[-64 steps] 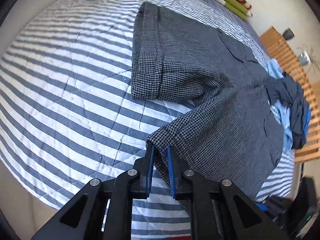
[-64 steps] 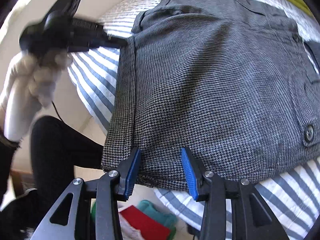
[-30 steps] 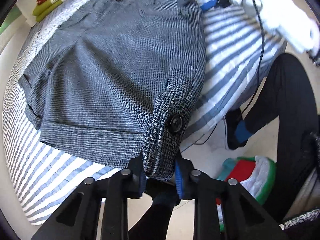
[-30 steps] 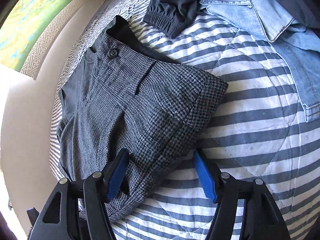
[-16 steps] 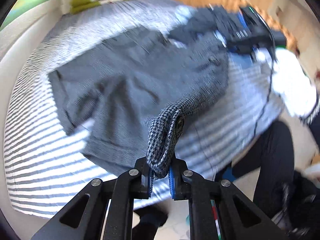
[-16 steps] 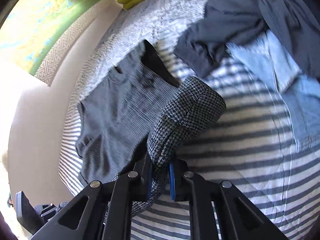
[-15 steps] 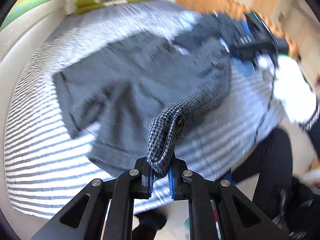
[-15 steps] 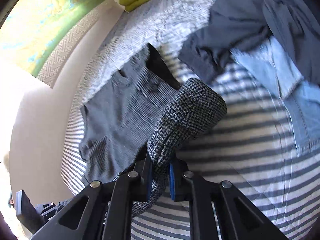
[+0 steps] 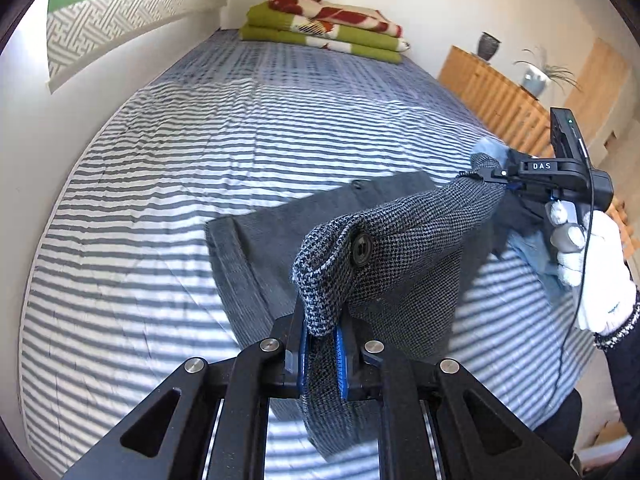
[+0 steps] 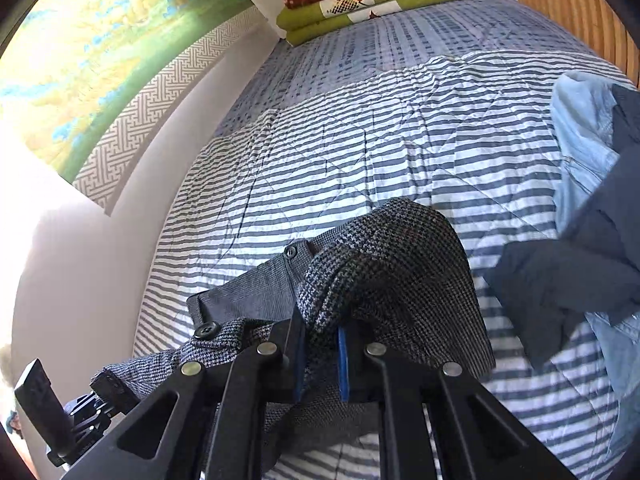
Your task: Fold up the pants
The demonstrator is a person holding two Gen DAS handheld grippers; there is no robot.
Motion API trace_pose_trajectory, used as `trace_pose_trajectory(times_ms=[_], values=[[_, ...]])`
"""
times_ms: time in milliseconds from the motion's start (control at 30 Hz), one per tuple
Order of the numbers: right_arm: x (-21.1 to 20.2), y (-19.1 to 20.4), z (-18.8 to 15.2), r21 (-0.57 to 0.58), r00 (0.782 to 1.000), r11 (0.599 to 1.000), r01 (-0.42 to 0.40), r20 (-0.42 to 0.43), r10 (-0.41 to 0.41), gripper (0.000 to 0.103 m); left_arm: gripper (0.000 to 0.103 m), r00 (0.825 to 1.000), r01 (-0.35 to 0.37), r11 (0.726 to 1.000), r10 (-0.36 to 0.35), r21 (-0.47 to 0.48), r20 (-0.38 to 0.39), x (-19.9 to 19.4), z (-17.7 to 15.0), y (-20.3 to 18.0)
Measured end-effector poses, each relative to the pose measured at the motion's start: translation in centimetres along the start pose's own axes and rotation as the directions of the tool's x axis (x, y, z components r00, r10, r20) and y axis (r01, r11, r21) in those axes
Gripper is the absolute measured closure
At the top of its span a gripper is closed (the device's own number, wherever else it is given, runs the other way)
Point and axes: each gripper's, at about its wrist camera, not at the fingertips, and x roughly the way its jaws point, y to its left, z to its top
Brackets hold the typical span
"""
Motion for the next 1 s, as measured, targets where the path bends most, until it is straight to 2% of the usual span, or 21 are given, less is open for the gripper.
trace_pose_trajectory(times_ms=[100, 200, 300, 367, 500, 567, 700, 767, 900, 967, 1000], values=[[4.7, -0.2, 2.0, 0.020, 0.998, 0.999, 0.040, -0.048, -0.039, 0.092, 0.093, 0.999, 0.022, 0.998, -0.024, -0.063, -0.028, 4.1, 1.7, 3.8], [9.2, -0.7, 3.0, 0.029, 0.991, 0.996, 0.083, -0.106, -0.080, 0.092, 0.093, 0.996, 0.048, 0.990, -0.056, -0.131, -0.063, 8.3, 1.8, 6.5], [11.9, -1.2, 3.2, 0.004, 0.982, 0.993, 0.118, -0.146, -0.116, 0.090, 0.094, 0.993, 0.056, 0.984, -0.073, -0.169, -0.095, 11.9, 1.4, 8.3], [12.9, -1.6, 3.6, 0.002, 0.979, 0.994, 0.107, -0.176, -0.105, 0.084, 0.094, 0.992, 0.061, 0.980, -0.081, -0.189, -0.097, 13.6, 0.7, 8.8], [11.6, -2.7, 4.4, 0.041, 0.976, 0.999, -0.004, -0.219, 0.013, 0.070, 0.094, 0.990, 0.086, 0.966, -0.110, -0.245, -0.084, 14.9, 0.4, 10.3], [8.9, -3.5, 4.5, 0.042, 0.983, 0.998, -0.054, -0.173, 0.060, 0.050, 0.094, 0.991, 0.088, 0.967, -0.108, -0.240, -0.075, 15.0, 0.5, 10.6], [3.6, -4.9, 3.4, 0.006, 0.999, 0.999, -0.040, -0.032, 0.040, 0.048, 0.094, 0.992, 0.109, 0.958, -0.122, -0.266, -0.031, 14.7, 1.5, 11.5], [2.9, -4.2, 2.9, -0.053, 0.999, 0.998, -0.044, -0.017, 0.043, 0.048, 0.094, 0.993, 0.113, 0.955, -0.120, -0.274, -0.011, 14.7, 2.2, 11.7], [5.6, -1.8, 1.7, -0.223, 0.994, 0.970, 0.098, -0.025, -0.107, 0.049, 0.094, 0.996, 0.091, 0.963, -0.094, -0.253, 0.001, 15.1, 3.5, 11.5], [8.4, -1.6, 1.6, -0.297, 0.968, 0.925, 0.236, -0.010, -0.250, 0.049, 0.094, 0.997, 0.069, 0.964, -0.075, -0.257, -0.015, 15.7, 3.5, 11.9], [9.8, -2.2, 1.6, -0.304, 0.942, 0.897, 0.321, 0.006, -0.335, 0.049, 0.094, 0.997, 0.057, 0.961, -0.068, -0.270, -0.032, 16.1, 3.4, 12.4]])
